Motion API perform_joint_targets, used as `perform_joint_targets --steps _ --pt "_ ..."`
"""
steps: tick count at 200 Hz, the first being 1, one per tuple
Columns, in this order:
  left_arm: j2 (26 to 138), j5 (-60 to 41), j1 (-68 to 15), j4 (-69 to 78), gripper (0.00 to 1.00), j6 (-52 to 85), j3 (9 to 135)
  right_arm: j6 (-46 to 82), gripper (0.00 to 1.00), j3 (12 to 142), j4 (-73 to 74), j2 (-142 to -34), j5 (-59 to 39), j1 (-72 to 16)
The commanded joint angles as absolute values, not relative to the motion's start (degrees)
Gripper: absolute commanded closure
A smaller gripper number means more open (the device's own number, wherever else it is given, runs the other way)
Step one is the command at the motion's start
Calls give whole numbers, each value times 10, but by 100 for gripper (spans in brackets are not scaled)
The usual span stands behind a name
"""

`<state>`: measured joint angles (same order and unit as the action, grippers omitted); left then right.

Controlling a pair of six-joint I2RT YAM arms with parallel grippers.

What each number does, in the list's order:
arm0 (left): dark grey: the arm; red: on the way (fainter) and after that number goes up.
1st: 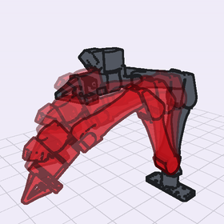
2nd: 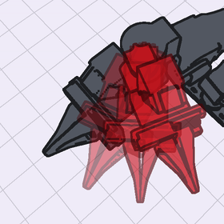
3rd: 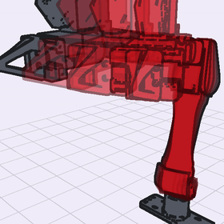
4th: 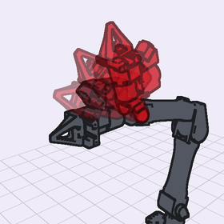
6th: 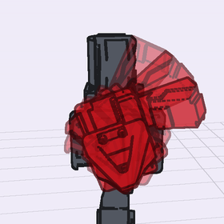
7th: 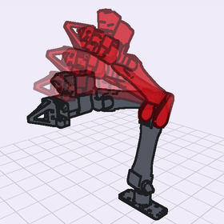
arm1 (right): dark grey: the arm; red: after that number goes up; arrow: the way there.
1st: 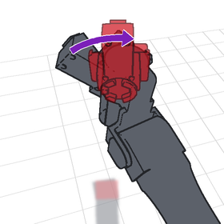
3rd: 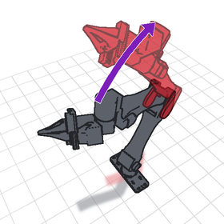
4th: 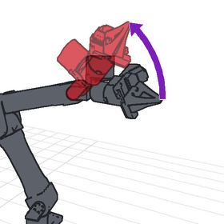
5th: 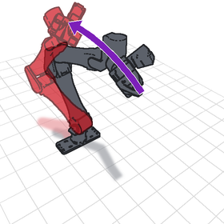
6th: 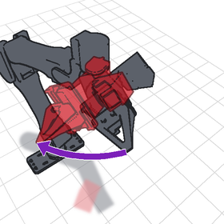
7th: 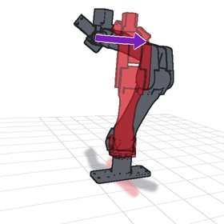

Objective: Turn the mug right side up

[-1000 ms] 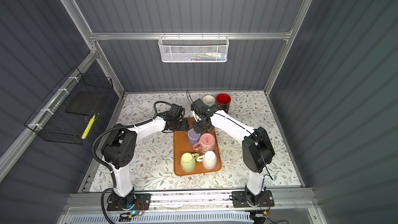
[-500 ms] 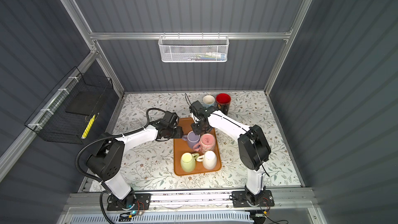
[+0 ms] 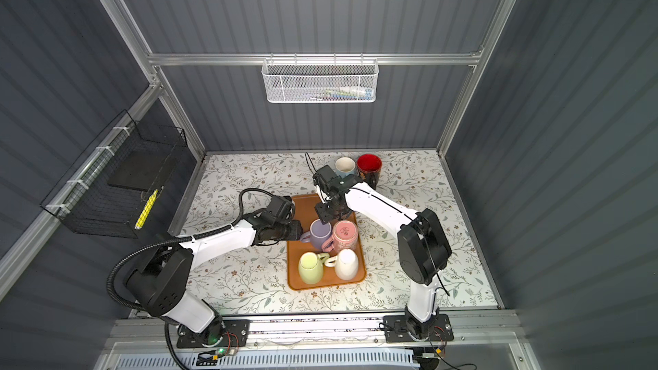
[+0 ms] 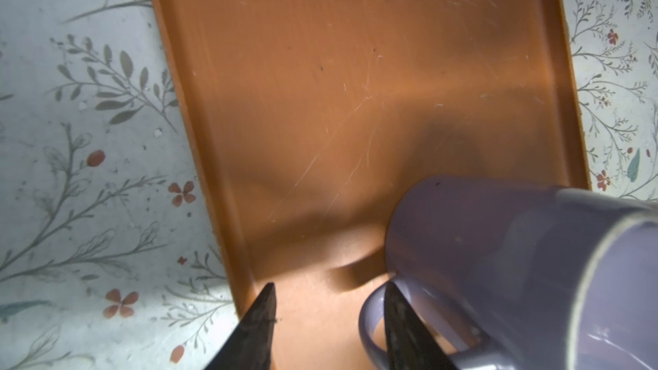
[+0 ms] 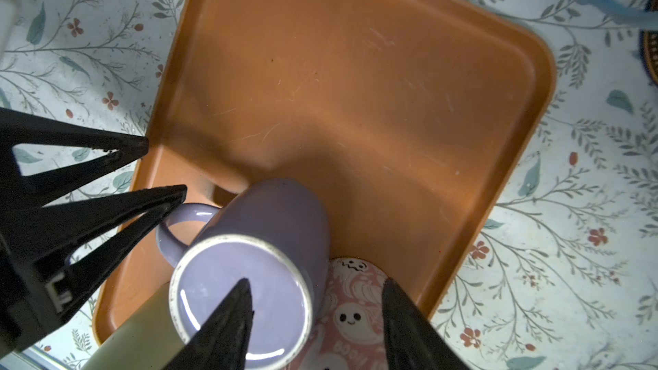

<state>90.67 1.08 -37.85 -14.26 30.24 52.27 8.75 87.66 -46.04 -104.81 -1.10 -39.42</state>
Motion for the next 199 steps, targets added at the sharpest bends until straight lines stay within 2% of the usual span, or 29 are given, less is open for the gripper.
perform_joint_targets --steps 1,33,82,199 --pt "875 33 -381 -161 46 299 521 87 38 882 -479 -1025 -18 -401" --pt "854 44 -381 -180 41 291 530 87 29 868 -479 -1015 -21 -424" --pt "848 52 -381 -183 38 287 530 80 18 843 -482 -1013 -11 -449" --pt "837 66 -381 -193 36 279 527 62 17 853 -481 -1065 1 -461"
